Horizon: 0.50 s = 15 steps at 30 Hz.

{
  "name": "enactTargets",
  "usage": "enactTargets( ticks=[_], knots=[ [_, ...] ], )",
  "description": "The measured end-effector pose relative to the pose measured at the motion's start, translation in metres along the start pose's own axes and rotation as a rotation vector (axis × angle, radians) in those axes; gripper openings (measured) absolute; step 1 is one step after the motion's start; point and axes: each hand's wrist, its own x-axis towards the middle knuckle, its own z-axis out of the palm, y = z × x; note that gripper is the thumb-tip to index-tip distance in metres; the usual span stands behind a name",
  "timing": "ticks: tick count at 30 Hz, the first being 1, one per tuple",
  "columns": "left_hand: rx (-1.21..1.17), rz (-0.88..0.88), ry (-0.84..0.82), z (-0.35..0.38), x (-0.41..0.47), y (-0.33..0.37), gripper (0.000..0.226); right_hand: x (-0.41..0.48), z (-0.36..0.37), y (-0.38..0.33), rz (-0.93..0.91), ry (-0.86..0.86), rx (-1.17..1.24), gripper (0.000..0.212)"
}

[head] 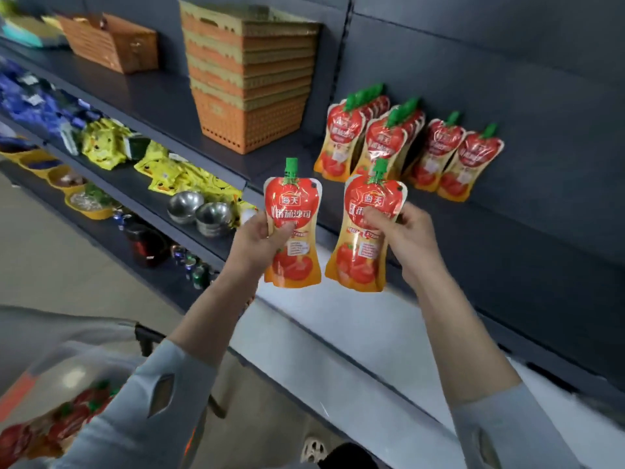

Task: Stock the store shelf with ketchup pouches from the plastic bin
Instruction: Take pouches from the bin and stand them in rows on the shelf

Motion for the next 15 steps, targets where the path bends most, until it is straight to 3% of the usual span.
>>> enactTargets(
  ticks=[8, 15],
  knots=[
    [-0.022, 0.074, -0.1, 0.092, 0.051, 0.033, 0.025, 0.092, -0.119, -0.012, 0.024, 0.186, -0.145, 0.008],
    [-0.008, 0.065, -0.097, 0.133, 0.09, 0.03, 0.032, 0.174, -0.149, 0.018, 0.087, 0.263, -0.09, 0.022]
  ],
)
